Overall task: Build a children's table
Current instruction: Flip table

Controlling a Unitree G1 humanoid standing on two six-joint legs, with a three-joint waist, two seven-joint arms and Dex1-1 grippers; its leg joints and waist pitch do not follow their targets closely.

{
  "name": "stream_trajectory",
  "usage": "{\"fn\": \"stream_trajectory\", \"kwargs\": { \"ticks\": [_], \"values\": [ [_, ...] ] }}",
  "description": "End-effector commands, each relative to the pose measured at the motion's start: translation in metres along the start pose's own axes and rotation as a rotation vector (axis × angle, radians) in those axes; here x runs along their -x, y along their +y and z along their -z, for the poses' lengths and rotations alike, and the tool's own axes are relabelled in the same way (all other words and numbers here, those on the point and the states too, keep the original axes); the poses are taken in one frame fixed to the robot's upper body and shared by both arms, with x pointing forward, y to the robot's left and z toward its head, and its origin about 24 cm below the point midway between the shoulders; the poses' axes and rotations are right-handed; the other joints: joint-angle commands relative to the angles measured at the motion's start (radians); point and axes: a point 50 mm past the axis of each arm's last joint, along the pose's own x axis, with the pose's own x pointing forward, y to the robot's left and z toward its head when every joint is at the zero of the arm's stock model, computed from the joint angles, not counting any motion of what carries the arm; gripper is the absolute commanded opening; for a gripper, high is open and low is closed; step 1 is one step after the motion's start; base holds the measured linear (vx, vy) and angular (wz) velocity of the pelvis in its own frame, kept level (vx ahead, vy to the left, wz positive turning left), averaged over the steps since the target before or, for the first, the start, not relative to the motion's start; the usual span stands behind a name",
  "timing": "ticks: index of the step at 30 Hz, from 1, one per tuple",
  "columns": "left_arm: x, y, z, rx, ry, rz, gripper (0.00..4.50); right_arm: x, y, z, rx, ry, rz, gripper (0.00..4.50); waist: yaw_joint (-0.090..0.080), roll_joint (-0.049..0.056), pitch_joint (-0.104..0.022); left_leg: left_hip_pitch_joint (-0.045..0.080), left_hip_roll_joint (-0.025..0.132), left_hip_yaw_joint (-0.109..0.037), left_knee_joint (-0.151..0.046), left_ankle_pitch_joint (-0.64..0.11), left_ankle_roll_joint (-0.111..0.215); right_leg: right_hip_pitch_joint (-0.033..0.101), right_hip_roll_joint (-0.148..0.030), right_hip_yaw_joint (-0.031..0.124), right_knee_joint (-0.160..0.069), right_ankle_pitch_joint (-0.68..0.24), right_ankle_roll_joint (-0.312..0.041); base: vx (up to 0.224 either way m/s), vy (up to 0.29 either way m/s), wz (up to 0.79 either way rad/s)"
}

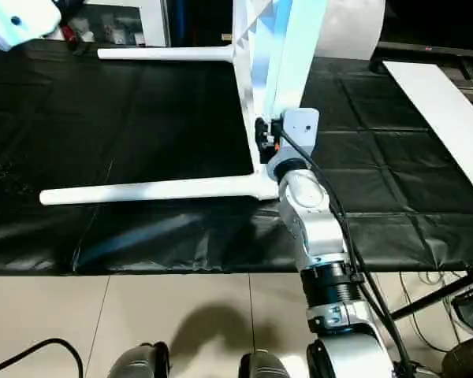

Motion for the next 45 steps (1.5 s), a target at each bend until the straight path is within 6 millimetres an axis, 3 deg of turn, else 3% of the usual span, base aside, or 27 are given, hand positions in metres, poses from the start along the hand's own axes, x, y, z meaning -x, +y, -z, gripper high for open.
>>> {"fn": "stream_trajectory", "kwargs": {
  "ticks": [1,7,10,12,13,14,16,17,20,23,25,26,29,34,40,42,45],
  "values": [
    [0.004,-0.005,0.007,0.011,0.025,0.042,2.88,-0.004,-0.004,-0.01,0.017,-0.046,0.004,1.92,-0.002,0.026,-0.08,0.046,0.044,-0.02,-0.077,-0.332,-0.106,0.022,-0.052,0.042,-0.069,-0.153,-0.195,0.0,0.0,0.0],
    [0.004,-0.009,0.008,0.078,0.018,0.058,2.54,-0.006,-0.009,-0.024,0.141,-0.076,-0.034,1.92,-0.002,0.026,-0.081,0.048,0.045,-0.021,-0.077,-0.342,-0.11,0.022,-0.051,0.041,-0.07,-0.165,-0.194,0.0,0.0,0.0],
    [0.005,-0.01,0.01,0.213,0.012,0.005,2.38,-0.009,-0.02,-0.038,0.246,-0.084,-0.055,1.91,-0.001,0.018,-0.083,0.04,0.04,-0.014,-0.07,-0.272,-0.089,0.031,-0.05,0.043,-0.065,-0.103,-0.208,0.0,0.0,0.0],
    [0.006,-0.012,0.013,0.299,0.026,-0.025,2.35,-0.014,-0.033,-0.061,0.303,-0.094,-0.078,1.91,-0.001,0.012,-0.086,0.033,0.037,-0.01,-0.064,-0.206,-0.051,0.043,-0.05,0.044,-0.062,-0.067,-0.214,0.0,0.0,0.0],
    [0.006,-0.012,0.014,0.338,0.03,-0.044,2.35,-0.016,-0.039,-0.072,0.33,-0.102,-0.088,1.91,-0.002,0.016,-0.087,0.032,0.036,-0.007,-0.061,-0.185,-0.037,0.042,-0.051,0.046,-0.061,-0.05,-0.218,0.0,0.0,0.0],
    [0.006,-0.013,0.017,0.407,0.037,-0.083,2.35,-0.018,-0.048,-0.093,0.404,-0.109,-0.118,1.91,-0.001,0.013,-0.088,0.03,0.032,-0.001,-0.054,-0.144,0.001,0.046,-0.047,0.048,-0.061,-0.03,-0.23,0.0,0.0,0.0],
    [0.007,-0.012,0.019,0.465,0.044,-0.12,2.34,-0.02,-0.056,-0.109,0.467,-0.118,-0.135,1.91,0.003,0.017,-0.087,0.03,0.032,0.003,-0.05,-0.125,0.029,0.044,-0.048,0.047,-0.064,-0.037,-0.246,0.0,0.0,0.0],
    [0.008,-0.012,0.023,0.522,0.053,-0.148,2.34,-0.021,-0.064,-0.126,0.515,-0.125,-0.141,1.91,0.003,0.017,-0.086,0.029,0.032,0.003,-0.049,-0.127,0.035,0.043,-0.047,0.047,-0.065,-0.046,-0.249,0.0,0.0,0.0],
    [0.01,-0.017,0.028,0.589,0.066,-0.17,2.34,-0.022,-0.075,-0.149,0.561,-0.138,-0.141,1.91,0.003,0.013,-0.084,0.031,0.035,0.004,-0.046,-0.133,0.054,0.041,-0.045,0.045,-0.066,-0.085,-0.257,0.0,0.0,0.0],
    [0.018,-0.038,0.039,0.705,0.12,-0.174,2.3,-0.021,-0.09,-0.191,0.649,-0.166,-0.134,1.91,-0.003,0.009,-0.079,0.036,0.037,0.005,-0.045,-0.176,0.053,0.035,-0.043,0.045,-0.074,-0.146,-0.261,0.0,0.0,0.0],
    [0.02,-0.047,0.042,0.752,0.147,-0.17,2.24,-0.02,-0.092,-0.204,0.65,-0.175,-0.151,1.91,-0.003,0.009,-0.076,0.035,0.038,0.004,-0.044,-0.203,0.05,0.032,-0.046,0.046,-0.078,-0.198,-0.249,0.0,0.0,0.0],
    [0.022,-0.057,0.045,0.794,0.174,-0.165,2.23,-0.019,-0.089,-0.213,0.625,-0.18,-0.215,2.47,-0.008,0.007,-0.075,0.037,0.039,0.002,-0.044,-0.233,0.042,0.029,-0.046,0.046,-0.081,-0.242,-0.237,0.0,0.0,0.0],
    [0.024,-0.075,0.051,0.869,0.229,-0.145,2.15,-0.018,-0.081,-0.216,0.623,-0.169,-0.337,2.69,-0.011,0.008,-0.067,0.042,0.041,-0.003,-0.049,-0.313,0.022,0.02,-0.046,0.047,-0.09,-0.324,-0.209,0.0,0.0,0.0],
    [0.025,-0.078,0.059,0.877,0.257,-0.151,2.08,-0.019,-0.073,-0.215,0.626,-0.173,-0.411,3.1,-0.016,0.006,-0.068,0.054,0.041,-0.011,-0.055,-0.421,-0.028,0.004,-0.043,0.047,-0.099,-0.414,-0.169,0.0,0.0,0.0],
    [0.026,-0.079,0.066,0.876,0.285,-0.148,2.02,-0.012,-0.066,-0.211,0.652,-0.177,-0.548,3.6,-0.016,0.002,-0.066,0.056,0.04,-0.017,-0.057,-0.481,-0.038,-0.003,-0.045,0.049,-0.107,-0.462,-0.136,0.0,0.0,0.0],
    [0.027,-0.081,0.067,0.876,0.289,-0.144,2.02,-0.008,-0.065,-0.21,0.644,-0.186,-0.578,3.68,-0.017,0.008,-0.066,0.055,0.04,-0.019,-0.061,-0.487,-0.041,-0.003,-0.045,0.048,-0.108,-0.468,-0.133,0.0,0.0,0.0],
    [0.027,-0.083,0.068,0.866,0.284,-0.13,1.95,-0.002,-0.071,-0.217,0.576,-0.25,-0.568,4.05,-0.016,0.008,-0.063,0.069,0.036,-0.02,-0.055,-0.539,-0.05,-0.017,-0.046,0.045,-0.12,-0.532,-0.126,0.0,0.0,0.0]
  ]
}}
